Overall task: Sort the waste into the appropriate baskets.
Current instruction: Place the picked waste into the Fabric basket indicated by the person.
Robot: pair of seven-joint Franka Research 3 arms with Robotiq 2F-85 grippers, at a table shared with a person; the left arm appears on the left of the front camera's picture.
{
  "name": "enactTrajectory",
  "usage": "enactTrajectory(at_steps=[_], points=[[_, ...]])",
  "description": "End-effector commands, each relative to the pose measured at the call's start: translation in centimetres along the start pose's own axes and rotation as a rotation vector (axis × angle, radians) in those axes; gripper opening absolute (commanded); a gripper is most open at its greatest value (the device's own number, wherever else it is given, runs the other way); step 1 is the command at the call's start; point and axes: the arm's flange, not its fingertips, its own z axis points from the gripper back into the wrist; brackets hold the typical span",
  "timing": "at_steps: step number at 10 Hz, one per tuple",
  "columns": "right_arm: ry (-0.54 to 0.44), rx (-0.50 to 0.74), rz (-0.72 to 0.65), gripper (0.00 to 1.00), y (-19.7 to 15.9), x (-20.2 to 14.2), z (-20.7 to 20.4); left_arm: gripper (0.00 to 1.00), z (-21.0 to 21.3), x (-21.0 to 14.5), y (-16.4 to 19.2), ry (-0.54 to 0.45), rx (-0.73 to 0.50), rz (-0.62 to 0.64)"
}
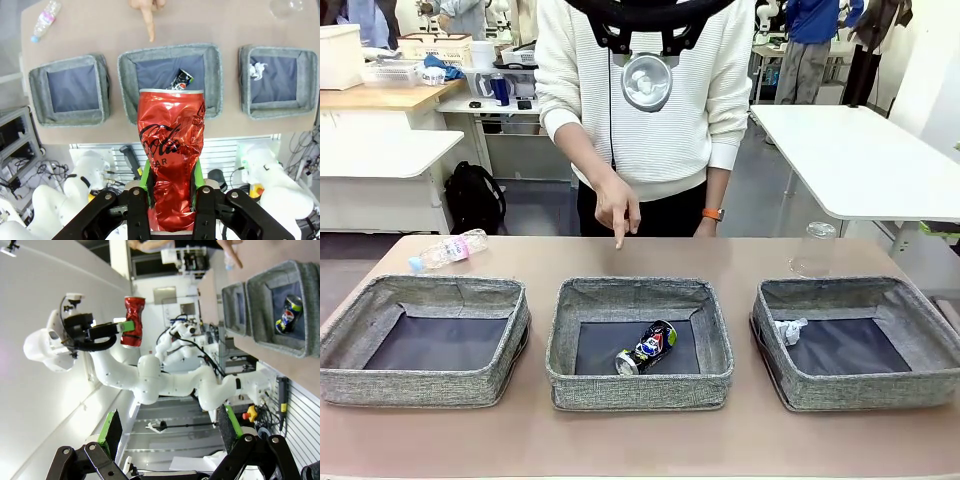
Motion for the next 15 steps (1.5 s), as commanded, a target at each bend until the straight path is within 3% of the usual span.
enactTrajectory(at_steps=[1, 6, 8, 10, 11, 15], points=[[0.003, 0.017, 0.019, 1.0, 0.2, 0.0, -0.1, 0.34, 0.3, -0.1, 0.3, 0.012, -0.013, 0.0], [0.003, 0.017, 0.019, 1.0, 0.2, 0.0, -0.1, 0.34, 0.0, 0.0, 0.0, 0.0, 0.0, 0.0], [0.003, 0.017, 0.019, 1.0, 0.2, 0.0, -0.1, 0.34, -7.0, -3.9, 1.7, -0.104, 0.018, -0.052], [0.003, 0.017, 0.019, 1.0, 0.2, 0.0, -0.1, 0.34, -13.7, -8.0, 4.5, -0.226, 0.016, 0.025], [0.003, 0.017, 0.019, 1.0, 0.2, 0.0, -0.1, 0.34, -16.4, -9.0, 5.7, -0.209, 0.024, 0.013], [0.003, 0.017, 0.019, 1.0, 0.2, 0.0, -0.1, 0.34, -25.0, -7.2, 11.1, -0.273, -0.059, 0.003]])
